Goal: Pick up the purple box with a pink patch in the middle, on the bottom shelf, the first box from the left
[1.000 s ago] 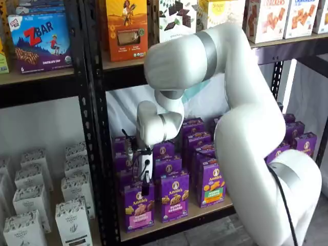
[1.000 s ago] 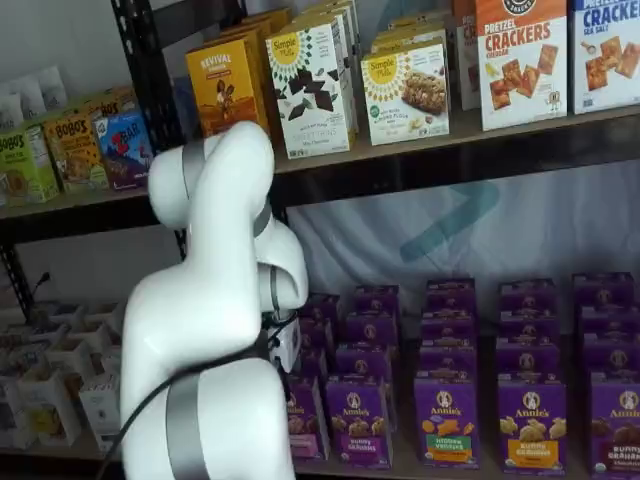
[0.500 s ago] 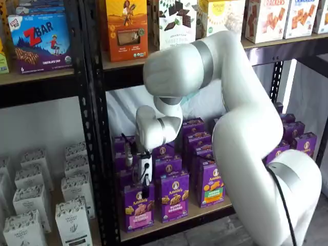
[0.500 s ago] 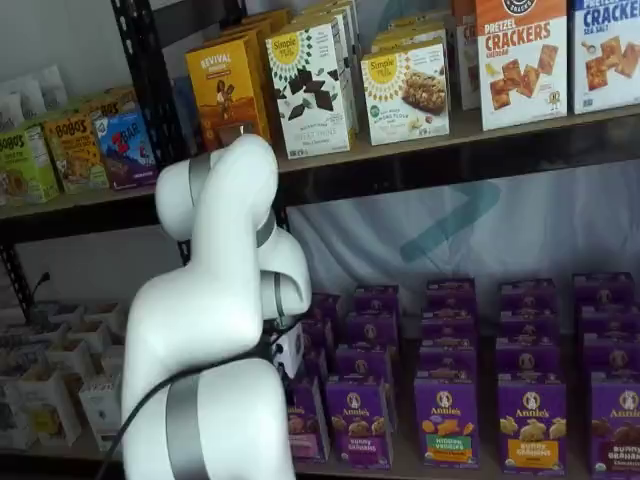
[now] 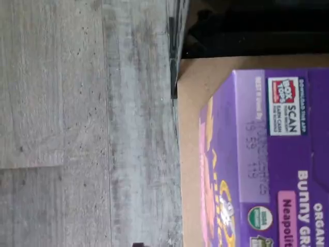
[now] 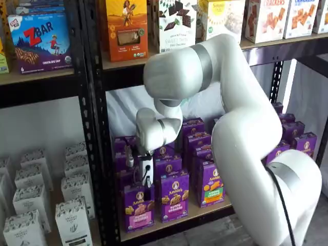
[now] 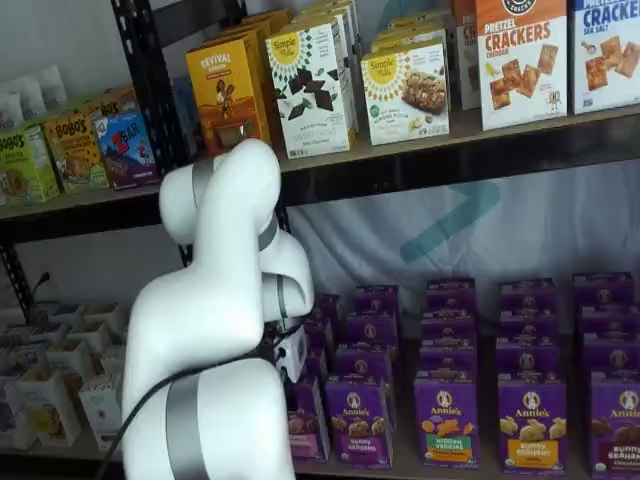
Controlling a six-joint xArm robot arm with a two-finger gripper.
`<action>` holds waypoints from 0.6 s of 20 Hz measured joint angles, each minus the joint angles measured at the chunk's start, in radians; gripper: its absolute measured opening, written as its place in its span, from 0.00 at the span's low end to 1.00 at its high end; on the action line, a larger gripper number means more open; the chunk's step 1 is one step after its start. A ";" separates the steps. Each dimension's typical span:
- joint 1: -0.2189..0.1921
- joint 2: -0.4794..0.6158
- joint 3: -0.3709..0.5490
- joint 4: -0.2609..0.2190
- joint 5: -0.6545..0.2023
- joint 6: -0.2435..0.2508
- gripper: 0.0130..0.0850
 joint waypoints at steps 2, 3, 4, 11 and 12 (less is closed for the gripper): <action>-0.002 0.002 -0.001 -0.009 0.002 0.006 1.00; -0.003 0.004 -0.002 -0.013 0.003 0.009 1.00; -0.004 0.005 -0.003 -0.017 0.006 0.011 1.00; -0.001 0.020 -0.017 -0.016 0.009 0.013 1.00; -0.001 0.022 -0.019 -0.020 0.010 0.017 1.00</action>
